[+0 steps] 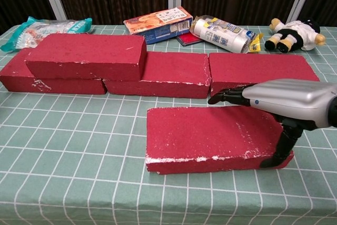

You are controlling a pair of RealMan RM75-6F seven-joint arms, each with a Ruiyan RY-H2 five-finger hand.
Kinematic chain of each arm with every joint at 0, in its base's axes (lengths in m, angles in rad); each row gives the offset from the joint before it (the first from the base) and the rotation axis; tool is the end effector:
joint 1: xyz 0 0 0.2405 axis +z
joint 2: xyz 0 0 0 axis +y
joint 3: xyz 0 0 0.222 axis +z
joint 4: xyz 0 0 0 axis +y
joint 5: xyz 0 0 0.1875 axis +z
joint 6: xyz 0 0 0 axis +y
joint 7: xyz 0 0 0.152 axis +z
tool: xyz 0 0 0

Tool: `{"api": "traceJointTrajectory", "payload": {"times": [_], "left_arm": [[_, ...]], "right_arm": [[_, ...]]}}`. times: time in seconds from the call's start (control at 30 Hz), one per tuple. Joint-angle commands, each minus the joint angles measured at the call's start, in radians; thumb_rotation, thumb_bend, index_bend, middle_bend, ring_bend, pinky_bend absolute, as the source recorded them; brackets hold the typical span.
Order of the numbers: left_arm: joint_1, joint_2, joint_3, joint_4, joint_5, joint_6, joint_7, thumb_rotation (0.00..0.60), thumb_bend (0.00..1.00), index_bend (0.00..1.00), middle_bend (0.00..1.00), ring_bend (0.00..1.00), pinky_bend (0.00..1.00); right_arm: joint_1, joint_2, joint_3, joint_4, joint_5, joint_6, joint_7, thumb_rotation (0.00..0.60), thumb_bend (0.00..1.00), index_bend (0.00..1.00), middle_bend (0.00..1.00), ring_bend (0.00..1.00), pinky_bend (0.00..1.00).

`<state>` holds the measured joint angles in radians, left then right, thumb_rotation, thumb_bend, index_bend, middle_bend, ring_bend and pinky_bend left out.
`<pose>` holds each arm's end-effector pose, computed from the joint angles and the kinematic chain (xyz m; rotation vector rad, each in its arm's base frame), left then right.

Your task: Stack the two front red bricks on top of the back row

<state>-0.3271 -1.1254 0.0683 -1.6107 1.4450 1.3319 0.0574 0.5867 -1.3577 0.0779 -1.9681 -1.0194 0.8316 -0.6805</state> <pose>-0.2511 0.2234 0.1296 -1.6483 -0.9069 -0.8272 -0.1179 -0.2200 -0.0002 2.1787 -1.0764 0.6806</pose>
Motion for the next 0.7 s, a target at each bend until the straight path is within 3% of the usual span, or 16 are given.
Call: {"api": "traceJointTrajectory", "payload": {"times": [0.03, 0.27, 0.43, 0.57, 0.7], "left_arm": [[0.004, 0.001, -0.004, 0.004, 0.004, -0.003, -0.004, 0.6, 0.0, 0.03, 0.0, 0.0, 0.0], [0.012, 0.008, -0.015, 0.015, 0.01, -0.014, -0.012, 0.6, 0.0, 0.03, 0.0, 0.0, 0.0], [0.016, 0.007, -0.024, 0.017, 0.011, -0.023, -0.012, 0.6, 0.0, 0.03, 0.0, 0.0, 0.0], [0.018, 0.004, -0.029, 0.019, 0.011, -0.034, -0.009, 0.6, 0.0, 0.03, 0.0, 0.0, 0.0], [0.021, 0.002, -0.033, 0.024, 0.009, -0.044, -0.006, 0.6, 0.0, 0.03, 0.0, 0.0, 0.0]], "right_arm": [[0.025, -0.038, -0.001, 0.033, 0.035, 0.014, 0.013, 0.6, 0.0, 0.0, 0.0, 0.0, 0.0], [0.045, -0.08, -0.013, 0.086, 0.072, 0.016, 0.084, 0.6, 0.0, 0.0, 0.0, 0.0, 0.0], [0.055, -0.092, -0.024, 0.113, 0.038, 0.001, 0.146, 0.6, 0.0, 0.0, 0.01, 0.0, 0.0], [0.049, -0.105, -0.027, 0.133, -0.004, 0.025, 0.185, 0.6, 0.0, 0.0, 0.13, 0.0, 0.0], [0.05, -0.107, -0.037, 0.145, -0.022, 0.032, 0.209, 0.6, 0.0, 0.0, 0.23, 0.05, 0.11]]}}
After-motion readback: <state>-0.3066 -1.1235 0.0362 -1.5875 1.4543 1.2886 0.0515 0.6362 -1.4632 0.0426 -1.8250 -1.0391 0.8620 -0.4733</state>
